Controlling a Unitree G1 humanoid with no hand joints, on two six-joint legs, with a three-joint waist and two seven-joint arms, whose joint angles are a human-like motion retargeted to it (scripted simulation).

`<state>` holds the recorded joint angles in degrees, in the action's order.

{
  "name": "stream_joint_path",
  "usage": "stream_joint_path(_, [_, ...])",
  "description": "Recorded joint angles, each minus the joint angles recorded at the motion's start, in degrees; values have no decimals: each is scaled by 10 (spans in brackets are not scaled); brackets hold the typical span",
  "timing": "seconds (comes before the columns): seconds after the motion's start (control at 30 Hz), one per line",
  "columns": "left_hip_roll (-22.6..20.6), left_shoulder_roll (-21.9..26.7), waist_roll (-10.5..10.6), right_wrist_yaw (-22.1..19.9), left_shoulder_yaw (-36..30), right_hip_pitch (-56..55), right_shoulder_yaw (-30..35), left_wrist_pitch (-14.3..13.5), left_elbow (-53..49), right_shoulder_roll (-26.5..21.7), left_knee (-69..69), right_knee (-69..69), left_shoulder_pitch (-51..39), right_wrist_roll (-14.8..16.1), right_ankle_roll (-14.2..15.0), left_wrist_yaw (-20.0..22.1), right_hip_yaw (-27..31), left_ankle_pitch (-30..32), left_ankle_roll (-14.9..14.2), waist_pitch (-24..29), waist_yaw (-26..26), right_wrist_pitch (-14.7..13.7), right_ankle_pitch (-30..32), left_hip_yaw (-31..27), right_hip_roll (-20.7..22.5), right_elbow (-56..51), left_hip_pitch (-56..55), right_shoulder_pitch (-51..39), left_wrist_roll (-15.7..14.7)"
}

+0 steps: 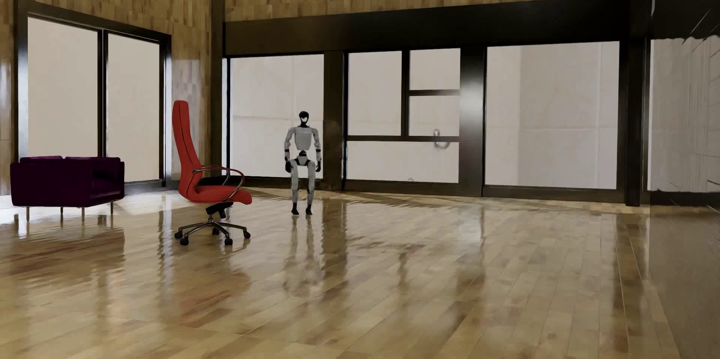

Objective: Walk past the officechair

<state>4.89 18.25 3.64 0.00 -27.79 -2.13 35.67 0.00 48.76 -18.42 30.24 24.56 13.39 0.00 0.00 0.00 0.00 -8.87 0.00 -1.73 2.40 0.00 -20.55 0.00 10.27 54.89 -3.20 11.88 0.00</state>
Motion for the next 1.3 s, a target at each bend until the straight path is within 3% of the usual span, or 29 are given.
stream_joint_path(0.3, [-4,-10,3,0,15,-27,-22,0,-13,12,-10,4,-23,0,0,0,0,-32,0,6,-19,0,66,0,7,-51,7,-22,0])
stream_joint_path(0.33, [-2,-8,5,0,11,-27,-1,0,-11,10,1,6,-16,0,0,0,0,-43,0,8,-4,0,74,0,13,-56,1,-20,0])
stream_joint_path(0.43, [7,-5,11,0,17,14,23,0,2,1,139,5,4,0,0,0,0,-64,0,37,7,0,49,0,25,-48,-75,-25,0])
stream_joint_path(0.47, [1,-6,12,0,10,28,15,0,1,-18,195,4,8,0,0,0,0,-70,0,50,12,0,39,0,23,-95,-109,-17,0])
stream_joint_path(0.5, [2,-6,6,0,6,38,28,0,4,-24,238,1,18,0,0,0,0,-74,0,47,38,0,25,0,12,-93,-140,-23,0])
stream_joint_path(0.6, [3,7,-17,0,1,68,6,0,17,-13,192,-10,37,0,0,0,0,-41,0,55,91,0,-10,0,-8,-75,-222,-56,0])
stream_joint_path(0.7, [12,8,-16,0,4,147,1,0,58,-13,118,-19,49,0,0,0,0,16,0,70,102,0,-78,0,-10,-77,-275,-79,0])
stream_joint_path(0.77, [10,7,-17,0,10,190,3,0,80,-13,82,-22,52,0,0,0,0,22,0,76,114,0,-97,0,-13,-64,-295,-93,0])
stream_joint_path(0.8, [28,9,-17,0,7,209,11,0,85,-11,98,-33,51,0,0,0,0,14,0,73,134,0,-87,0,-10,-49,-302,-97,0])
stream_joint_path(0.83, [12,10,-22,0,1,222,43,0,90,-25,114,-29,51,0,0,0,0,16,0,68,143,0,-76,0,-24,-73,-310,-88,0])
stream_joint_path(0.87, [6,7,-29,0,6,213,3,0,97,-8,160,-13,52,0,0,0,0,-2,0,59,160,0,-48,0,-41,-44,-332,-78,0])
stream_joint_path(0.9, [-1,17,-41,0,2,222,45,0,84,-8,191,13,60,0,0,0,0,-21,0,60,166,0,-1,0,-52,-34,-316,-72,0])
stream_joint_path(0.93, [-11,11,-42,0,-12,212,43,0,103,-10,211,61,48,0,0,0,0,-43,0,57,164,0,96,0,-61,-37,-299,-52,0])
stream_joint_path(0.97, [-5,7,-32,0,-12,158,51,0,106,-12,218,161,49,0,0,0,0,-67,0,41,153,0,200,0,-60,-30,-282,-37,0])
stream_joint_path(1.0, [-28,9,-38,0,3,107,57,0,93,-6,212,288,43,0,0,0,0,-88,0,64,148,0,266,0,-79,-25,-235,-32,0])
stream_joint_path(1.03, [-52,0,-40,0,5,41,40,0,78,-10,200,418,36,0,0,0,0,-104,0,74,105,0,265,0,-85,-40,-202,-16,0])
stream_joint_path(1.1, [-44,5,-18,0,-2,-75,50,0,50,-11,146,529,24,0,0,0,0,-116,0,79,47,0,242,0,-62,-24,-100,2,0])
stream_joint_path(1.17, [-44,2,-2,0,9,-159,1,0,13,-13,69,400,12,0,0,0,0,-107,0,90,-35,0,296,0,-50,-49,5,33,0])
stream_joint_path(1.23, [-37,21,4,0,6,-217,27,0,-24,-25,6,179,-10,0,0,0,0,-104,0,88,-77,0,352,0,-39,-51,92,45,0])
stream_joint_path(1.27, [-37,28,4,0,11,-234,17,0,-40,-23,-17,77,-21,0,0,0,0,-113,0,85,-97,0,285,0,-38,-50,130,50,0])
stream_joint_path(1.3, [-37,36,1,0,11,-249,24,0,-54,-26,-26,9,-34,0,0,0,0,-125,0,76,-106,0,145,0,-42,-58,161,58,0])
